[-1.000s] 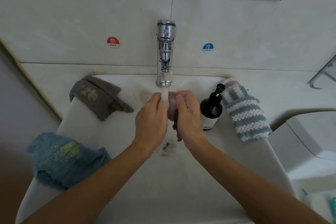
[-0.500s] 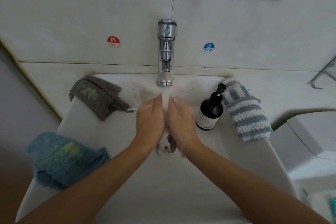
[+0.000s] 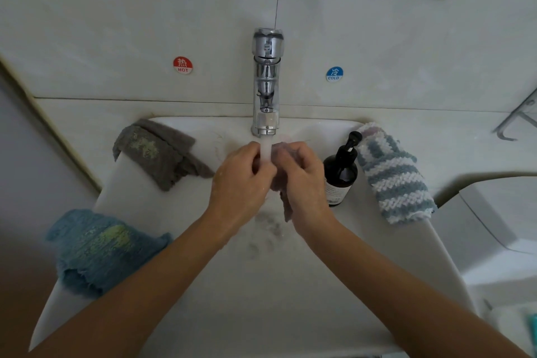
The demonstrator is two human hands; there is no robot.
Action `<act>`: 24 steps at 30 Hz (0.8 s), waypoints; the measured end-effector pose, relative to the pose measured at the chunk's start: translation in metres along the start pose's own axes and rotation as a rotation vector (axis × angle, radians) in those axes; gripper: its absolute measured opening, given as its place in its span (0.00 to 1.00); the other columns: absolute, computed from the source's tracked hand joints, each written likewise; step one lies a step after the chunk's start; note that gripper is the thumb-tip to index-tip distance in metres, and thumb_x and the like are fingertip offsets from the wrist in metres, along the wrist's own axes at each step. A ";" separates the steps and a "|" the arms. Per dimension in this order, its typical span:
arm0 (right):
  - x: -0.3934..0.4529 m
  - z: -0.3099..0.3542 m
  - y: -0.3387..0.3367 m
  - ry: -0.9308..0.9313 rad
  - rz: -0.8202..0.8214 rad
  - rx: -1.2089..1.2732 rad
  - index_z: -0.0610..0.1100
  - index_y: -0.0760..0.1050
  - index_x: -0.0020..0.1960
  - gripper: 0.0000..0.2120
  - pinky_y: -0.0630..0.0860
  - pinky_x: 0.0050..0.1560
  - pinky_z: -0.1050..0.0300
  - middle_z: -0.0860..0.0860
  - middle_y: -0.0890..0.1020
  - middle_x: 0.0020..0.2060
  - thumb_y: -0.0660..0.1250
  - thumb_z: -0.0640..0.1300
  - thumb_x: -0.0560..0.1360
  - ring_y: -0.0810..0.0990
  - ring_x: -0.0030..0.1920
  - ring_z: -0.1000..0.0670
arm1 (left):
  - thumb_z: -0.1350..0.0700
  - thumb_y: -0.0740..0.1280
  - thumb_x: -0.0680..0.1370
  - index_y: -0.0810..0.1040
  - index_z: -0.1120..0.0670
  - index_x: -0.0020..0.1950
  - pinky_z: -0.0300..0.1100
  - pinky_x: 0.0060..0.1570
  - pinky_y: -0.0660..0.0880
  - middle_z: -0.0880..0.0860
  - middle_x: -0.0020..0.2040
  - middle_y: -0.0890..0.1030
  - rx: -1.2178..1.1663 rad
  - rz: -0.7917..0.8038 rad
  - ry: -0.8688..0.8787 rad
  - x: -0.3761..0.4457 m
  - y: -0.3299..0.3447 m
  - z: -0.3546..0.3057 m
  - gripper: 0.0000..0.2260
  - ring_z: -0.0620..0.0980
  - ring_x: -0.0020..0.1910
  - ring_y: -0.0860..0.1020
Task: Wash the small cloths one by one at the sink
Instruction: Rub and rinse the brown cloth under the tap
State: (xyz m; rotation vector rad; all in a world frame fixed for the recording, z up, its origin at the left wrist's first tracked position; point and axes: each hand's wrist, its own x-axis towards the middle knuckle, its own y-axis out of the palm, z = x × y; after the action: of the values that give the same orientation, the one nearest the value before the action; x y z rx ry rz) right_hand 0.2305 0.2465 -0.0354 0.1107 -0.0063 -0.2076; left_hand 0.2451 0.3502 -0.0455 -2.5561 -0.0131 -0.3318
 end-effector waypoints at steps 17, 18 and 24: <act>-0.007 -0.012 0.013 -0.062 0.039 -0.282 0.47 0.72 0.52 0.10 0.75 0.35 0.65 0.53 0.80 0.37 0.57 0.52 0.82 0.77 0.35 0.61 | 0.45 0.55 0.82 0.75 0.51 0.47 0.41 0.36 0.74 0.47 0.36 0.79 -0.240 -0.179 -0.136 -0.012 0.013 0.000 0.14 0.43 0.35 0.78; -0.007 -0.013 0.013 -0.049 0.037 -0.304 0.47 0.73 0.50 0.12 0.75 0.34 0.60 0.52 0.79 0.36 0.58 0.54 0.82 0.77 0.34 0.57 | 0.46 0.55 0.82 0.77 0.52 0.44 0.39 0.33 0.73 0.48 0.33 0.78 -0.221 -0.173 -0.136 -0.011 0.013 0.002 0.16 0.42 0.32 0.77; -0.002 -0.016 0.013 0.096 0.020 -0.326 0.48 0.72 0.35 0.17 0.66 0.25 0.59 0.53 0.72 0.26 0.60 0.56 0.79 0.70 0.24 0.52 | 0.50 0.57 0.82 0.78 0.52 0.34 0.39 0.30 0.69 0.50 0.29 0.78 -0.243 -0.169 -0.197 -0.006 0.017 0.006 0.19 0.44 0.28 0.76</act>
State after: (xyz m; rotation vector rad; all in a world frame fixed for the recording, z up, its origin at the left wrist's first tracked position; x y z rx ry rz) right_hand 0.2317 0.2610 -0.0500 -0.2041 0.1217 -0.1805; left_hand 0.2419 0.3391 -0.0610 -2.8274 -0.2790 -0.1500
